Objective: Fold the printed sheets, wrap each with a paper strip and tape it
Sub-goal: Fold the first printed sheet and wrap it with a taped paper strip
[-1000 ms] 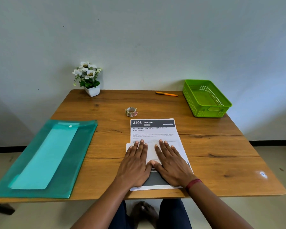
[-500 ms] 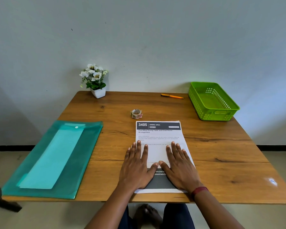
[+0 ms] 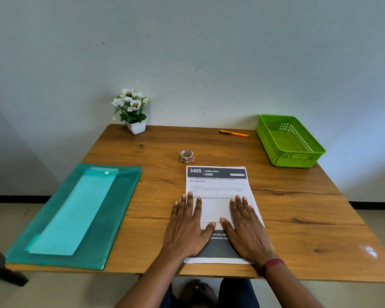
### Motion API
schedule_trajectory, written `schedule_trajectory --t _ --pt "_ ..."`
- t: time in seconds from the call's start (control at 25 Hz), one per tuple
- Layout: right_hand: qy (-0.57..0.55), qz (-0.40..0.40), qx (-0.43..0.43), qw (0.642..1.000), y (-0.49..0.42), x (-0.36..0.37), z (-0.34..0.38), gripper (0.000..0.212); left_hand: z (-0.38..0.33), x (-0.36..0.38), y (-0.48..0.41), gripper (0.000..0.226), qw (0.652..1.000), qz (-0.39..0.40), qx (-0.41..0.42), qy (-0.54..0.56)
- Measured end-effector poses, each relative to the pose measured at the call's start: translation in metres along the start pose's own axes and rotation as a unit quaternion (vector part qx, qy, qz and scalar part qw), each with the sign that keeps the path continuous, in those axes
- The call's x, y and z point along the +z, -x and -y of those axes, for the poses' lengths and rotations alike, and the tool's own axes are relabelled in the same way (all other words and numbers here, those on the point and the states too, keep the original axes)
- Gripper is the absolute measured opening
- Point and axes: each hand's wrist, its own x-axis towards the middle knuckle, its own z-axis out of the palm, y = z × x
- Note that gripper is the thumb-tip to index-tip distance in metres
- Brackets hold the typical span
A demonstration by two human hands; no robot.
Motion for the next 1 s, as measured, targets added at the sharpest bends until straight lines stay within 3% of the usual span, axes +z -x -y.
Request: schedule_trajectory --t 0.24,0.44,0.8,1.0 --pt "-0.092 -0.106 -0.012 0.99 0.007 -0.009 0.0 0.057 0.012 -0.02 0.002 0.084 0.987 0.009 0.007 0.16" --pt "-0.057 -0.172 -0.069 0.981 0.003 -0.017 0.018 0.037 0.046 -0.044 0.005 0.074 0.979 -0.003 0.009 0.205" --pt "-0.02 -0.114 -0.302 0.946 -0.085 -0.026 0.151 0.035 0.178 -0.098 0.011 0.068 0.969 -0.085 -0.098 0.209" --pt "-0.011 -0.048 -0.335 0.941 -0.133 0.003 0.206 0.037 0.253 -0.107 0.032 0.063 0.966 -0.114 -0.166 0.164"
